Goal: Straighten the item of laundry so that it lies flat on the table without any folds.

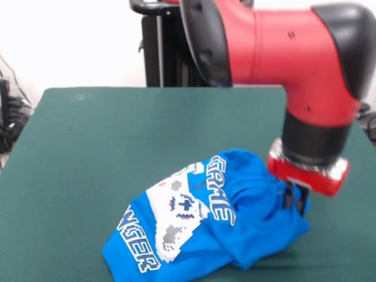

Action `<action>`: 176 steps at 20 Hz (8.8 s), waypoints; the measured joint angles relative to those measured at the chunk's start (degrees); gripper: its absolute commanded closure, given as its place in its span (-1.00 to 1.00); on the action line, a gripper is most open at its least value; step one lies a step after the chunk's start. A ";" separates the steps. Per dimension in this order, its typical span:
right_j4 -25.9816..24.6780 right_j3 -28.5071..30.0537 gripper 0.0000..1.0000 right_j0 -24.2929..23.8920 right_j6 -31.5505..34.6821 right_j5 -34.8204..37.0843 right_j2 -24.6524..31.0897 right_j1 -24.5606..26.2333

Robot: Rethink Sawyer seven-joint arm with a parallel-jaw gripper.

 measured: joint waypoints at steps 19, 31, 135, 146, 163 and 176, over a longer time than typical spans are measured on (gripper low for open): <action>-4.76 19.09 1.00 -23.02 -0.27 8.05 0.41 -28.66; -9.07 27.59 1.00 -34.90 -10.64 8.05 2.23 -37.76; -32.51 13.34 1.00 -46.59 -26.49 21.04 12.16 -26.25; -27.69 13.38 1.00 -43.82 -26.49 21.04 12.38 -24.58; -21.92 13.86 1.00 -36.61 -26.49 18.11 12.43 -20.72; -14.44 16.42 1.00 -25.79 -23.23 7.72 9.15 -17.75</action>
